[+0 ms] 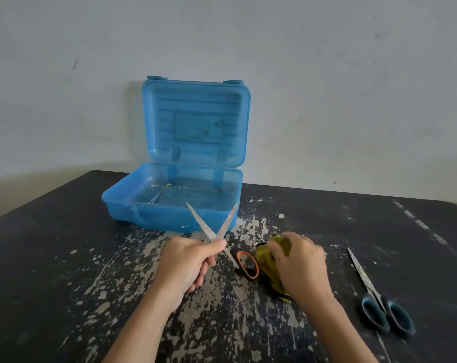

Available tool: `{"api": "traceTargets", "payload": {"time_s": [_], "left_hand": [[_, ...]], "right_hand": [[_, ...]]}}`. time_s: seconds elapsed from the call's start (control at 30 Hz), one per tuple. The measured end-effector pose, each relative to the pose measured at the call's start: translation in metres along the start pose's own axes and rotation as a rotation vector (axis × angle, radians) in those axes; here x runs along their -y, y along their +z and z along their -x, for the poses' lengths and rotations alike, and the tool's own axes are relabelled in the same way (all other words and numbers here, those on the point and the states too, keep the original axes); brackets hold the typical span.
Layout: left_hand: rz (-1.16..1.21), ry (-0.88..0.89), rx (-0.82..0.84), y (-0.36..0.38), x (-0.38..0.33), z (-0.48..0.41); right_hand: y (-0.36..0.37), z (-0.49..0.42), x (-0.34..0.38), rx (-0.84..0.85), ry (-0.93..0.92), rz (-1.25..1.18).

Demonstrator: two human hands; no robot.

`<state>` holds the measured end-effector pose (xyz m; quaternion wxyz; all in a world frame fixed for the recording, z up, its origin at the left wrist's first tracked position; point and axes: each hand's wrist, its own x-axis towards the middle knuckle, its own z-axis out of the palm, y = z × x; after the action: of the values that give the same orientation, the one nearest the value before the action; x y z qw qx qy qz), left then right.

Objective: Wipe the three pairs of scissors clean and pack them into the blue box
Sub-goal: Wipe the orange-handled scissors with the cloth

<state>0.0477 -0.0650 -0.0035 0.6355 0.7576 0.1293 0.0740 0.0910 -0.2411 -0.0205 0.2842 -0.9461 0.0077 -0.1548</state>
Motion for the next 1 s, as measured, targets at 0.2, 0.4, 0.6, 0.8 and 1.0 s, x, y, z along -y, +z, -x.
{"api": "traceTargets", "payload": {"time_s": [0.2, 0.4, 0.6, 0.8, 1.0], "left_hand": [[-0.131, 0.044, 0.007, 0.000, -0.001, 0.002], [-0.259, 0.057, 0.054, 0.008, -0.002, 0.004], [-0.332, 0.156, 0.026, 0.008, -0.002, 0.008], [-0.515, 0.257, 0.064, 0.010, 0.000, 0.006], [-0.448, 0.165, 0.088, 0.006, 0.000, 0.005]], "right_hand": [[-0.008, -0.001, 0.004, -0.252, -0.199, -0.383], [-0.007, 0.022, 0.029, -0.020, -0.612, -0.434], [0.017, 0.019, 0.025, -0.112, -0.753, -0.128], [0.020, -0.008, 0.005, -0.195, -0.545, -0.069], [-0.003, -0.012, -0.001, -0.264, -0.260, -0.276]]}}
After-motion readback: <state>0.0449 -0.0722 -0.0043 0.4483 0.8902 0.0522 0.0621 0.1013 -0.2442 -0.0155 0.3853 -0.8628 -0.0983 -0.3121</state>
